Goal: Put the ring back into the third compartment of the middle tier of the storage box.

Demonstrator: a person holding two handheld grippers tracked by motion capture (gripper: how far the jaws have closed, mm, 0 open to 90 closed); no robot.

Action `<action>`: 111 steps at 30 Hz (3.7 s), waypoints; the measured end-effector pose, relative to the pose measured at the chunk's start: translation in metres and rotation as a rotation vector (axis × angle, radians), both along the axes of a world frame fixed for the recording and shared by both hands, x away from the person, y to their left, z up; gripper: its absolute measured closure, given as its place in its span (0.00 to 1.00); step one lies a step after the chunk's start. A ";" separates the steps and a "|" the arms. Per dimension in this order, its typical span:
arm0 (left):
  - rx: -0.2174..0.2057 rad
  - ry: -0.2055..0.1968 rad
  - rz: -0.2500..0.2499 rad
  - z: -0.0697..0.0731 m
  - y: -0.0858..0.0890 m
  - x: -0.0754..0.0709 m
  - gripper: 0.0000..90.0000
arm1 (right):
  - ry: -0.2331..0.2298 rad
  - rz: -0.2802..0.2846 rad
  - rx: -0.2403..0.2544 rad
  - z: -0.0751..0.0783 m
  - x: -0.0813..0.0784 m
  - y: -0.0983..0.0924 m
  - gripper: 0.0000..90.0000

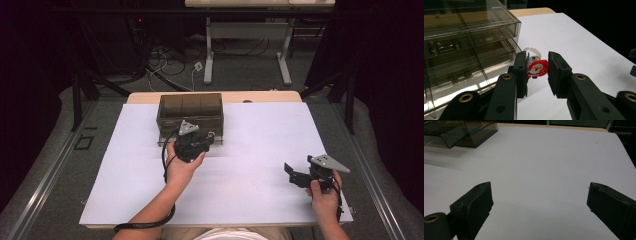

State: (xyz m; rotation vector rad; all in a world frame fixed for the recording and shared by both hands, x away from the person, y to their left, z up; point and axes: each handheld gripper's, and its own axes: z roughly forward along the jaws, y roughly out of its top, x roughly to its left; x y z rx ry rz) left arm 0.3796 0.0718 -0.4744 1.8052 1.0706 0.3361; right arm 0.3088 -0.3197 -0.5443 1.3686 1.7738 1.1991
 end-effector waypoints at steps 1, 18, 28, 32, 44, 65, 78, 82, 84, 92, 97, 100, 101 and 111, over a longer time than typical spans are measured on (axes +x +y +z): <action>-0.004 -0.001 0.005 0.000 -0.001 0.001 0.77 | 0.004 0.002 -0.001 0.000 0.000 0.000 0.07; -0.028 0.030 0.052 -0.001 -0.002 0.028 0.77 | 0.009 0.003 0.000 0.000 0.001 0.000 0.07; -0.034 0.057 0.091 -0.015 0.002 0.041 0.77 | 0.001 0.005 0.000 -0.001 0.001 0.001 0.07; -0.035 0.066 0.100 -0.019 0.002 0.044 0.77 | 0.001 0.005 0.000 -0.001 0.001 0.001 0.07; -0.046 0.084 0.120 -0.033 -0.002 0.052 0.77 | -0.001 0.004 -0.003 -0.001 0.001 0.002 0.07; -0.013 0.107 0.130 -0.051 -0.013 0.059 0.77 | 0.004 0.014 -0.009 -0.001 0.001 0.002 0.07; -0.027 0.104 0.132 -0.050 -0.011 0.059 0.68 | 0.014 0.014 -0.006 -0.001 0.001 0.003 0.07; -0.016 0.093 0.130 -0.048 -0.011 0.059 0.65 | 0.006 0.016 -0.013 -0.001 0.002 0.002 0.07; -0.014 0.089 0.128 -0.046 -0.012 0.058 0.64 | 0.002 0.014 -0.009 -0.001 0.002 0.001 0.07; 0.007 0.078 0.124 -0.044 -0.012 0.058 0.58 | 0.017 -0.016 0.008 0.000 -0.001 -0.004 0.07; 0.015 0.065 0.132 -0.041 -0.011 0.057 0.55 | -0.008 -0.002 0.009 -0.001 0.001 -0.003 0.07; 0.021 0.057 0.134 -0.041 -0.011 0.057 0.52 | 0.008 0.004 0.002 -0.001 0.001 -0.004 0.07; 0.019 0.054 0.134 -0.041 -0.011 0.057 0.51 | 0.010 0.004 0.003 -0.001 0.001 -0.004 0.07; 0.065 0.034 0.146 -0.040 -0.005 0.053 0.40 | 0.011 0.021 -0.001 0.000 0.001 -0.001 0.07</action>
